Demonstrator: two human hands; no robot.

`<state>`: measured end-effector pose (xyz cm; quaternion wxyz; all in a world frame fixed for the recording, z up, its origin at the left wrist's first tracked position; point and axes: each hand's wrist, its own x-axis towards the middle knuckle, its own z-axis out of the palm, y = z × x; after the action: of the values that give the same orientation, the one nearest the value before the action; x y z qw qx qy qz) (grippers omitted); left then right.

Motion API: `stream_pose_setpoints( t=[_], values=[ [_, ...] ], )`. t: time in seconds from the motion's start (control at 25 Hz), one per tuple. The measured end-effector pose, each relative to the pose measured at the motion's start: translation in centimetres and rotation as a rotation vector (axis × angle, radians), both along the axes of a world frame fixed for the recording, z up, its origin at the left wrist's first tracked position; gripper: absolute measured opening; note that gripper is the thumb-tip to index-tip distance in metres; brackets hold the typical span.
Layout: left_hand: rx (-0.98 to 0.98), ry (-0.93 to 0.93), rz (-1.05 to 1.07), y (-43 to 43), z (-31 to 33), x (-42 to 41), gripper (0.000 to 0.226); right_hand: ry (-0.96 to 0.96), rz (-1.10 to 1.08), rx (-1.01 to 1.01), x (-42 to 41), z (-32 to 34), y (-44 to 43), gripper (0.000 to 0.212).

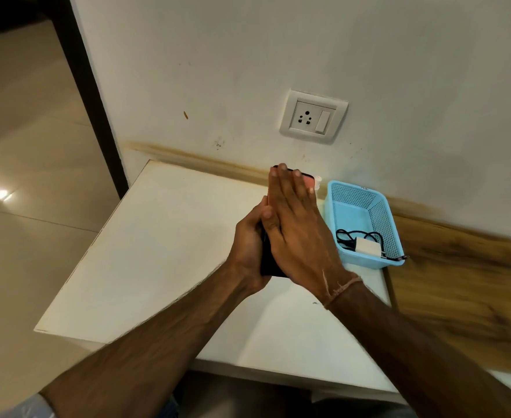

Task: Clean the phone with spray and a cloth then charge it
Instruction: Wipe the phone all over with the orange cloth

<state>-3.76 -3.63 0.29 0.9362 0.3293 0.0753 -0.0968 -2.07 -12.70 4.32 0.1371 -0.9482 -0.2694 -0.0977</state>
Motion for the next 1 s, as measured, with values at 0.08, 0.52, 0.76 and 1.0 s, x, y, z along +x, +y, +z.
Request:
stream_pose_setpoints(
  t=[0.08, 0.52, 0.76, 1.0],
  values=[
    [-0.038, 0.008, -0.02, 0.4, 0.0, 0.1, 0.055, 0.043, 0.055, 0.003, -2.1, -0.8, -0.5, 0.061],
    [-0.026, 0.037, -0.008, -0.4, 0.1, -0.1, 0.049, 0.044, -0.095, 0.086, 0.5, 1.4, 2.1, 0.062],
    [-0.167, -0.013, -0.02, 0.3, 0.5, 0.3, 0.056, 0.11, -0.004, 0.227, -3.2, -1.3, 1.6, 0.054],
    [-0.25, 0.049, -0.113, 0.9, 0.7, 0.7, 0.07, -0.084, 0.044, 0.006, -9.7, -4.6, -2.2, 0.067]
  ],
)
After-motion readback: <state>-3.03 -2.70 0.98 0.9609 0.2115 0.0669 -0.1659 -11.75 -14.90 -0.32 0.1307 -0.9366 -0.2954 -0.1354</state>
